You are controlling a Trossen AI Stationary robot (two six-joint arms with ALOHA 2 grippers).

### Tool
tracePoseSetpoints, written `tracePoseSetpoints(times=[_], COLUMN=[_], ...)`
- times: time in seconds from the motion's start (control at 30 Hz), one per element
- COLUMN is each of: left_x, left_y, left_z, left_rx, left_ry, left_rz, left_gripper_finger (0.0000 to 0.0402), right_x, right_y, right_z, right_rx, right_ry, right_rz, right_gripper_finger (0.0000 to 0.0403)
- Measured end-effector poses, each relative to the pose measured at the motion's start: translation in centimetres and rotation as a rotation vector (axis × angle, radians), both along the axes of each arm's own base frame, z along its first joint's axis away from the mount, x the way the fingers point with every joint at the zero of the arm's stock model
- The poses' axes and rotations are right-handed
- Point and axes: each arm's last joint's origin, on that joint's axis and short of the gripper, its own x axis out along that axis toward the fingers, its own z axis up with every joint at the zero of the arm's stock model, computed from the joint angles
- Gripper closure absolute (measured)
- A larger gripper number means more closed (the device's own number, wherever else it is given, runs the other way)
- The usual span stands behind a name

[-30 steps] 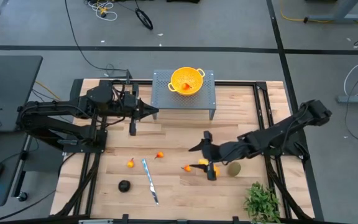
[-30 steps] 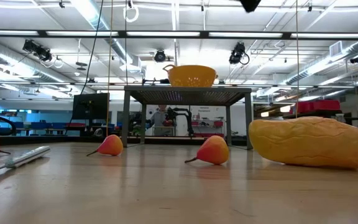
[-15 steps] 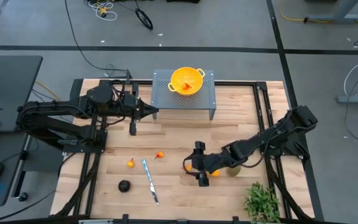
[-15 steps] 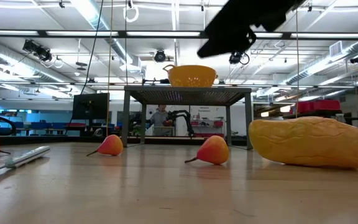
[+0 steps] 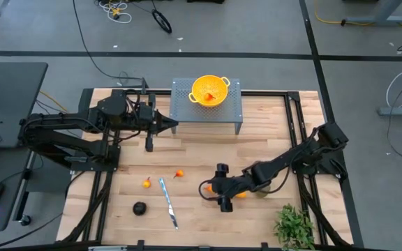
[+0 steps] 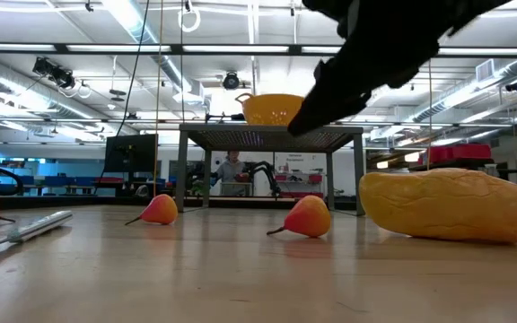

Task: Pick & Place Fruit
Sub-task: Put the pear into the yellow colander bowl on the shelf

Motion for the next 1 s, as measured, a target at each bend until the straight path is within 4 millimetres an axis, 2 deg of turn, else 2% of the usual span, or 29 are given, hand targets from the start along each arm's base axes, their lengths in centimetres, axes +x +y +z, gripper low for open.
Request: tracePoseSetpoints(times=[0.2,0.5,0.77,1.0], left_x=[0.0,0.0,0.0,0.0], left_y=[0.0,0.0,0.0,0.0], left_z=[0.0,0.0,0.0,0.0], left_rx=[0.002,0.010,0.009,0.009], left_ry=[0.000,0.000,0.000,0.000], left_rz=[0.000,0.016,0.015,0.015], left_gripper_finger=[0.0396,0.0378,0.0396,0.0378], right_x=[0.3,0.7,1.2,1.4], right_y=[0.1,-0.2,-1.3,-1.6], right_z=[-1.8,-3.8,-4.9,-5.7], right_rx=[-0.035,-0.064,-0.074,-0.062], right_ry=[0.048,0.105,0.134,0.167], right_rz=[0.010,0.003,-0.030,-0.020], right_gripper_finger=[0.0098,0.0098,0.0097,0.0097])
